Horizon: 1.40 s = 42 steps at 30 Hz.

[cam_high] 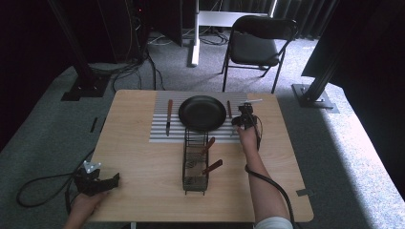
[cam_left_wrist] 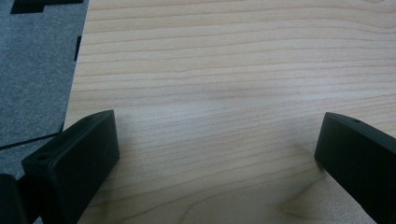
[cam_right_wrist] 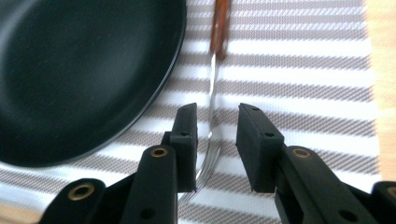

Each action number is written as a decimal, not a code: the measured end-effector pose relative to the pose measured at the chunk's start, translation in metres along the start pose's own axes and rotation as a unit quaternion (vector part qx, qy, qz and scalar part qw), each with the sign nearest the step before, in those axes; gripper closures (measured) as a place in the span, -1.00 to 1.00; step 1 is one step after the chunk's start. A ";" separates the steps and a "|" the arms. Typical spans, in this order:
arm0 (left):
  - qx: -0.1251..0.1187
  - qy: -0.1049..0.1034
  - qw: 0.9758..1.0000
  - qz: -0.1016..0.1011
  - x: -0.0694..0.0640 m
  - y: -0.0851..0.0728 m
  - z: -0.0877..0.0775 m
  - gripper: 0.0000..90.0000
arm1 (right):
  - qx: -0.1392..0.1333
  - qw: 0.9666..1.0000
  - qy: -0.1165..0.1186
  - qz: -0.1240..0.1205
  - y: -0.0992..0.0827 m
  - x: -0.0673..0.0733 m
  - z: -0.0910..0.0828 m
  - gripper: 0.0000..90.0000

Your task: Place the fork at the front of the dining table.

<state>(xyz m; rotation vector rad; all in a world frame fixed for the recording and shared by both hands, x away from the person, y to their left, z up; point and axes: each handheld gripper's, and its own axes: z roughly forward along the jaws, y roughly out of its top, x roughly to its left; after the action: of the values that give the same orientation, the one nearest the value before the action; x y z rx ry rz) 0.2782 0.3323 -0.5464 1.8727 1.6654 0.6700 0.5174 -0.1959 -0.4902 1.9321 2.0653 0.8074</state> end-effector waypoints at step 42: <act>0.000 0.000 1.000 0.000 0.000 0.000 0.000 -1.00 | -0.016 0.999 0.033 -0.030 -0.037 -0.017 0.005 -0.53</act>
<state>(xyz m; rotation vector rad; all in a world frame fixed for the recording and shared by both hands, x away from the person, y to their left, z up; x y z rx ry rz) 0.2781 0.3323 -0.5464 1.8726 1.6656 0.6699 0.4898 -0.2108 -0.5168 1.8401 2.1244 0.8978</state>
